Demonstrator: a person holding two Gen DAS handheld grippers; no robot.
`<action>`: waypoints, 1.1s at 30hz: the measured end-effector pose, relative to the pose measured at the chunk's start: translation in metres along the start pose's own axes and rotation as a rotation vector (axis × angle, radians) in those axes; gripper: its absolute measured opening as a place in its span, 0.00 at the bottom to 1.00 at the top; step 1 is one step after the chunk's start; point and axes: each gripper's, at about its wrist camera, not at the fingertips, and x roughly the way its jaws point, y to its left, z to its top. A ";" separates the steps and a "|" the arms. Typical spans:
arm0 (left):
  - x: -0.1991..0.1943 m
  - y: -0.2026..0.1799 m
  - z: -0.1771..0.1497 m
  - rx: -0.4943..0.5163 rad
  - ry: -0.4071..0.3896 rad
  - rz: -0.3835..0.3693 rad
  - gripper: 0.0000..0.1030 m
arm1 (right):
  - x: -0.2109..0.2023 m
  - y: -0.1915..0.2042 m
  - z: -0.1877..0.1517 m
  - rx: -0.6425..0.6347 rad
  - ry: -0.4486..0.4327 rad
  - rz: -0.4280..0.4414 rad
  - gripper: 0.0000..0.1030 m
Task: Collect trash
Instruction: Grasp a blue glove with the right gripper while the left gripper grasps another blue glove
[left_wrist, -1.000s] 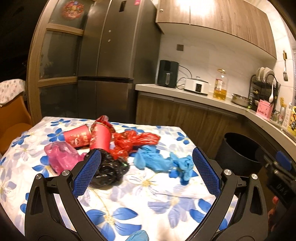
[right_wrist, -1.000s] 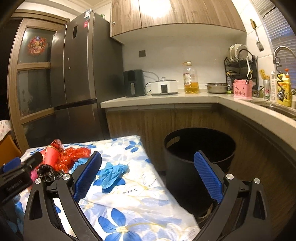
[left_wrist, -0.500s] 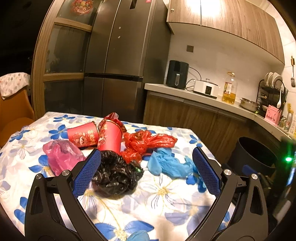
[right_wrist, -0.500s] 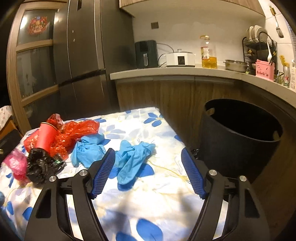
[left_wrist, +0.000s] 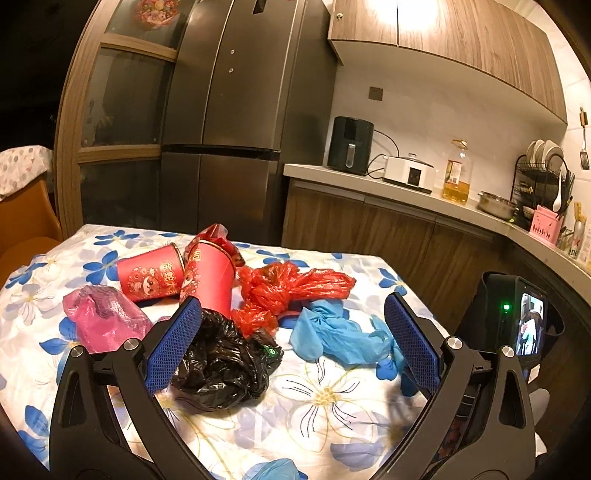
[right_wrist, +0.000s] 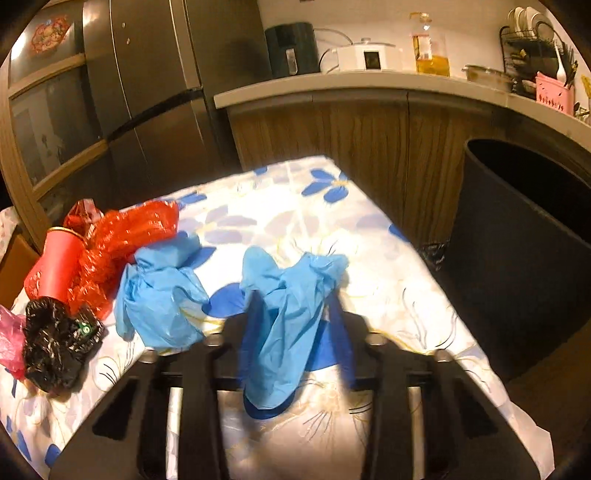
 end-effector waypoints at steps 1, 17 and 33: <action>0.001 0.000 -0.001 -0.001 0.003 -0.001 0.95 | 0.000 -0.001 0.000 0.003 0.000 0.005 0.23; 0.037 -0.061 -0.005 0.059 0.078 -0.035 0.95 | -0.119 -0.047 0.000 0.039 -0.301 0.069 0.07; 0.101 -0.067 -0.030 0.048 0.295 0.002 0.39 | -0.165 -0.064 0.002 0.027 -0.394 0.104 0.07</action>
